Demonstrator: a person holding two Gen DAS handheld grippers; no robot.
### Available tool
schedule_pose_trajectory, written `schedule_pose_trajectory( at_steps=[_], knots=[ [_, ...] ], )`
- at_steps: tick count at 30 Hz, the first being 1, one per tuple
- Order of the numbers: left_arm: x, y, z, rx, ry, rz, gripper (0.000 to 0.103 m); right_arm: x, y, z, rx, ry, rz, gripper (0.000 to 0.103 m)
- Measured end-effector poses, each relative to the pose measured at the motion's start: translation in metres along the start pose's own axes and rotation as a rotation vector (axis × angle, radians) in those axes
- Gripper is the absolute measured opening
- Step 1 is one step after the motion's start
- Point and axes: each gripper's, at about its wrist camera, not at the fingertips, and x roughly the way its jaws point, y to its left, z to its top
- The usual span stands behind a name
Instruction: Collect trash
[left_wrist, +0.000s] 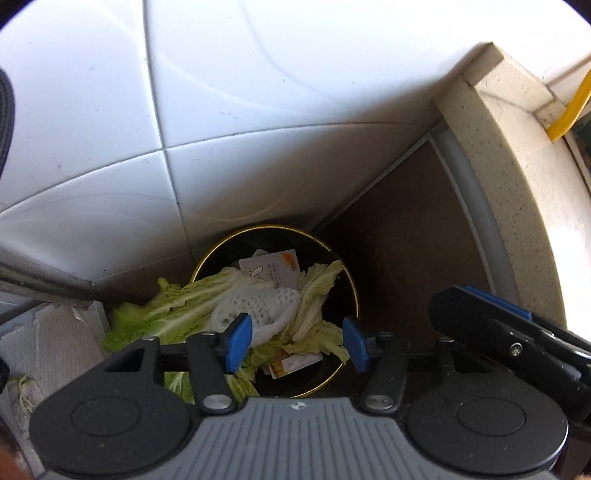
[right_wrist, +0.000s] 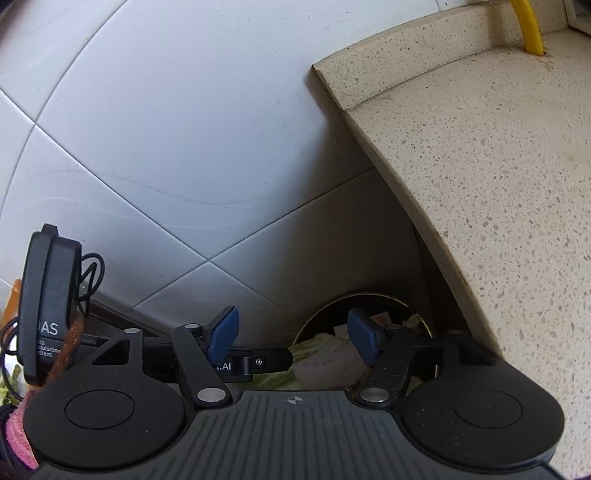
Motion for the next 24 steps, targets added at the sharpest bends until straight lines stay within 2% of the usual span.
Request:
schedule_pose_trajectory(
  at_steps=[6,10,17,24],
  knots=[
    [-0.010,0.003,0.002,-0.012,-0.022,-0.029,0.051,-0.007,-0.003,0.003,0.041,-0.007,0.022,0.075],
    [-0.020,-0.002,-0.003,0.005,-0.045,-0.010,0.051,-0.024,-0.001,0.003,0.035,-0.021,0.045,0.075],
    [-0.067,-0.021,-0.018,0.039,-0.165,0.030,0.052,-0.062,0.013,0.002,-0.034,-0.066,0.028,0.076],
    [-0.113,-0.048,-0.052,0.028,-0.318,0.082,0.055,-0.116,0.018,-0.005,-0.135,-0.141,-0.027,0.081]
  ],
)
